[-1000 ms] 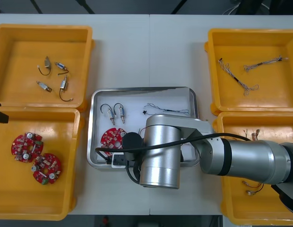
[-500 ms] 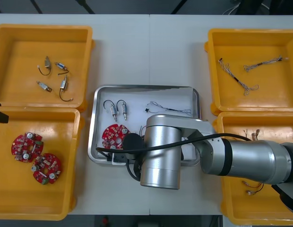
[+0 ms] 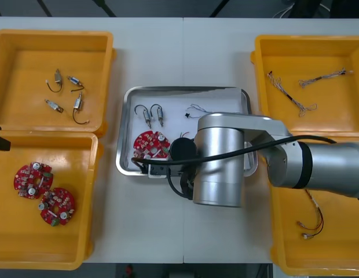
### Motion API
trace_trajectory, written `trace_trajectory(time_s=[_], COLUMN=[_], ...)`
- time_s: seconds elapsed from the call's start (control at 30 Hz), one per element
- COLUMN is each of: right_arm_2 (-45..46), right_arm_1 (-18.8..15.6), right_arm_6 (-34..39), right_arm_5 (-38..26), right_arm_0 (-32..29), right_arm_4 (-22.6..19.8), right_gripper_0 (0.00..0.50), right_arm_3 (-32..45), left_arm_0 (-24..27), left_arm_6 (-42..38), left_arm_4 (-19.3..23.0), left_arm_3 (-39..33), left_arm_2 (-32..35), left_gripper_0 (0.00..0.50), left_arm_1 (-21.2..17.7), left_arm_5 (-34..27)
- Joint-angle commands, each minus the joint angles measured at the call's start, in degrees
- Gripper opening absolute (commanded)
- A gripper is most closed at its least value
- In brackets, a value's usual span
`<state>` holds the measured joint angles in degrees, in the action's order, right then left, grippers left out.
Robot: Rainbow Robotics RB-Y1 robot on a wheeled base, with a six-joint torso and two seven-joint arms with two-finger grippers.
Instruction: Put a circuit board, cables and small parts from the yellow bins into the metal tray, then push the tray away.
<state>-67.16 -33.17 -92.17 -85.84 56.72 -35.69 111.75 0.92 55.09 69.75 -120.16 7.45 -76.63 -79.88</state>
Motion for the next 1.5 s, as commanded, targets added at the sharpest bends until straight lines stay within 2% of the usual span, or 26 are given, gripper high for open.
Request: trace_trajectory(time_s=[0.03,0.37,0.47,1.03,1.5], right_arm_2=[-0.6,-0.6,-0.6,-0.6,-0.6], right_arm_1=[-1.4,-0.6,-0.3,0.7,1.0], right_arm_6=[1.1,-2.0,-4.9,-19.4,-23.4], right_arm_5=[1.9,10.1,12.0,22.7,32.0], right_arm_0=[4.9,7.7,8.3,13.5,16.4], right_arm_4=[-0.5,-0.5,-0.5,-8.6,-10.7], right_gripper_0=[0.000,0.000,0.000,0.000,0.000], right_arm_3=[-0.7,-8.9,-11.2,-27.6,-35.7], left_arm_0=[-0.8,-0.8,-0.8,-0.8,-0.8], left_arm_6=[2.2,2.2,2.2,2.2,2.2], left_arm_4=[-0.6,-0.6,-0.6,-0.6,-0.6], left_arm_3=[-1.1,-1.1,-1.1,-1.1,-1.1], left_arm_2=[1.3,1.3,1.3,1.3,1.3], left_gripper_0=[0.500,0.500,0.500,0.500,0.500], left_arm_1=[-2.6,-2.6,-2.6,-2.6,-2.6], left_arm_5=[0.0,0.0,0.0,0.0,0.0])
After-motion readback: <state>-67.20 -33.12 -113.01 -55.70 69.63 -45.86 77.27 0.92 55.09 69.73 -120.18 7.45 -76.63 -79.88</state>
